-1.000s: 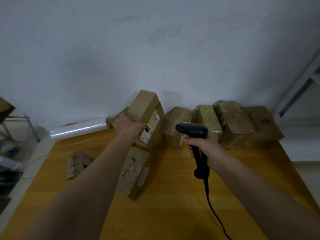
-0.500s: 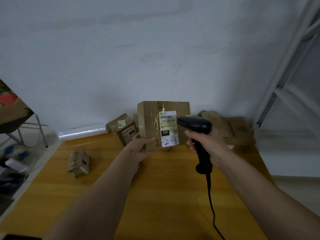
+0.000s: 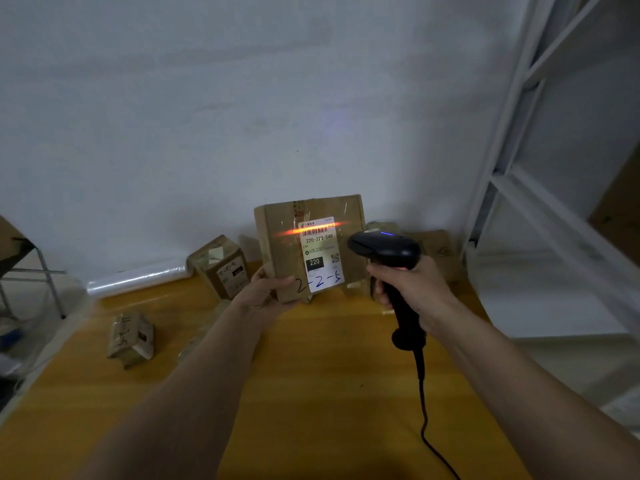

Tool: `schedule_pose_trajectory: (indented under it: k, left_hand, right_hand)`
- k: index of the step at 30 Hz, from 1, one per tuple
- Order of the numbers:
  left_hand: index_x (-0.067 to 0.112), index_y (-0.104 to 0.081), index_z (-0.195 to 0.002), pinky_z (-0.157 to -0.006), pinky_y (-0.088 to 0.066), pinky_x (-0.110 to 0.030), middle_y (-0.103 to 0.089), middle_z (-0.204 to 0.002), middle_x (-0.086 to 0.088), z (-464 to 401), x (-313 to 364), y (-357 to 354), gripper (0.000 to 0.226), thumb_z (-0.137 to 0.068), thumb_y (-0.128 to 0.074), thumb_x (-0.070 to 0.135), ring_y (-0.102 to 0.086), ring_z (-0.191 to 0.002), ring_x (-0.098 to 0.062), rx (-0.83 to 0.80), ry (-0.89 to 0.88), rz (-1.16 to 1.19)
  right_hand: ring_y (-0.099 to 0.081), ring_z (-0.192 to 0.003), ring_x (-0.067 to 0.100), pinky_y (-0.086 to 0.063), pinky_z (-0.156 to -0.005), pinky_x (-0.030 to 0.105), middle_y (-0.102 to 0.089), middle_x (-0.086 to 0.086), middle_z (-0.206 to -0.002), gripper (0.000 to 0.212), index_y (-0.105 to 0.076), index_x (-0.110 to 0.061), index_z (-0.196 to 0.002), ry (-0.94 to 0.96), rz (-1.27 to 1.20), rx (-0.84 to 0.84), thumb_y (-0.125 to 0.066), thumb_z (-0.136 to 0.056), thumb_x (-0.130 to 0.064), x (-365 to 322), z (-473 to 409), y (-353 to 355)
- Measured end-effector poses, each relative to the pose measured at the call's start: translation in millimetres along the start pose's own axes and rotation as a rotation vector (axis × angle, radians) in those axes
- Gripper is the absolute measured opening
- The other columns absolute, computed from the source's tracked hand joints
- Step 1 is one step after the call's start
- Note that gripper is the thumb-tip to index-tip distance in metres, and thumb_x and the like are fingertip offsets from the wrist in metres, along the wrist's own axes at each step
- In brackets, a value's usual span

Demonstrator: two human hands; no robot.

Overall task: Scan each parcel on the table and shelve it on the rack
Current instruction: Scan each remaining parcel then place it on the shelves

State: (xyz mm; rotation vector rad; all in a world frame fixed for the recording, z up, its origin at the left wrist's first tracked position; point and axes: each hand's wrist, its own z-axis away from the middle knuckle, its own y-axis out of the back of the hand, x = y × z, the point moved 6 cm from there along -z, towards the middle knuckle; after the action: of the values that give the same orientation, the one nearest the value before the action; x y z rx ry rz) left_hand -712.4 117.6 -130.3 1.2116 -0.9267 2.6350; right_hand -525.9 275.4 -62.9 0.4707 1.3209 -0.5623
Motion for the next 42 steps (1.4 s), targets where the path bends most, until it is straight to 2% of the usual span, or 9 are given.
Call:
schedule_pose_trajectory:
  k: [10,12,16,18,21,31,35,39,42]
  left_hand:
    - [0.012,-0.043,-0.141,-0.099,-0.044,-0.055,-0.049,-0.139,-0.018,11,-17,-12,0.065,-0.083,-0.061,-0.012,-0.045,-0.128,-0.04,0.047,0.0,-0.121]
    - [0.01,-0.042,-0.14,-0.098,-0.045,-0.056,-0.051,-0.137,-0.019,15,-22,-16,0.068,-0.08,-0.07,-0.004,-0.049,-0.124,-0.038,0.098,0.012,-0.287]
    - [0.017,-0.043,-0.13,-0.065,-0.052,-0.043,-0.053,-0.126,-0.009,23,-40,-36,0.07,-0.072,-0.08,-0.001,-0.056,-0.102,-0.029,0.17,0.019,-0.706]
    - [0.02,-0.045,-0.133,-0.073,-0.052,-0.041,-0.049,-0.123,-0.004,28,-56,-50,0.076,-0.07,-0.081,-0.004,-0.051,-0.105,-0.027,0.178,0.008,-0.884]
    - [0.013,-0.047,-0.136,-0.097,-0.049,-0.041,-0.05,-0.131,-0.01,37,-85,-74,0.076,-0.069,-0.082,-0.003,-0.052,-0.118,-0.031,0.061,-0.015,-1.082]
    - [0.007,-0.048,-0.133,-0.061,-0.045,-0.02,-0.055,-0.099,0.0,84,-138,-165,0.085,-0.06,-0.091,0.017,-0.052,-0.084,-0.013,-0.287,-0.084,-1.39]
    - [0.011,-0.04,-0.141,-0.08,-0.044,-0.023,-0.052,-0.124,-0.005,104,-172,-184,0.095,-0.06,-0.091,0.016,-0.051,-0.109,-0.021,-0.433,-0.14,-1.408]
    - [0.015,-0.044,-0.134,-0.054,-0.037,-0.016,-0.049,-0.098,0.007,132,-205,-204,0.084,-0.064,-0.089,0.013,-0.049,-0.089,-0.012,-0.556,-0.124,-1.402]
    - [0.012,-0.049,-0.131,-0.054,-0.042,-0.017,-0.057,-0.103,0.0,150,-226,-221,0.08,-0.062,-0.089,0.009,-0.056,-0.091,-0.016,-0.61,-0.117,-1.373]
  right_hand:
    - [-0.057,-0.049,0.015,-0.048,-0.05,0.026,-0.066,0.006,-0.063,0.013,-0.069,-0.006,-0.094,0.01,-0.048,0.02,-0.073,-0.085,-0.015,7,22,24]
    - [-0.056,-0.046,0.015,-0.046,-0.047,0.025,-0.066,0.006,-0.06,0.012,-0.07,-0.006,-0.094,-0.001,-0.079,0.025,-0.074,-0.084,-0.013,13,27,35]
    - [-0.055,-0.044,0.015,-0.046,-0.045,0.025,-0.066,0.006,-0.058,0.008,-0.071,-0.007,-0.088,-0.055,-0.15,0.09,-0.075,-0.083,-0.012,35,40,62]
    - [-0.056,-0.045,0.016,-0.047,-0.046,0.026,-0.066,0.006,-0.058,0.009,-0.07,-0.007,-0.088,-0.099,-0.162,0.119,-0.075,-0.083,-0.013,48,49,76]
    - [-0.057,-0.045,0.017,-0.047,-0.047,0.027,-0.066,0.006,-0.058,0.011,-0.07,-0.006,-0.088,-0.141,-0.189,0.195,-0.076,-0.082,-0.013,62,71,98]
    - [-0.056,-0.046,0.019,-0.046,-0.047,0.028,-0.062,0.01,-0.059,0.012,-0.067,-0.004,-0.08,-0.1,-0.254,0.546,-0.075,-0.082,-0.013,71,173,161]
    - [-0.053,-0.043,0.018,-0.045,-0.043,0.027,-0.059,0.008,-0.053,0.01,-0.066,0.0,-0.083,-0.045,-0.297,0.673,-0.073,-0.083,-0.007,78,218,173]
    - [-0.052,-0.041,0.018,-0.043,-0.041,0.025,-0.058,0.009,-0.052,0.009,-0.063,0.0,-0.079,-0.015,-0.322,0.784,-0.071,-0.083,-0.004,85,266,186]
    - [-0.052,-0.042,0.02,-0.043,-0.041,0.026,-0.059,0.009,-0.052,0.008,-0.063,0.001,-0.081,0.019,-0.35,0.889,-0.071,-0.082,-0.002,81,298,204]
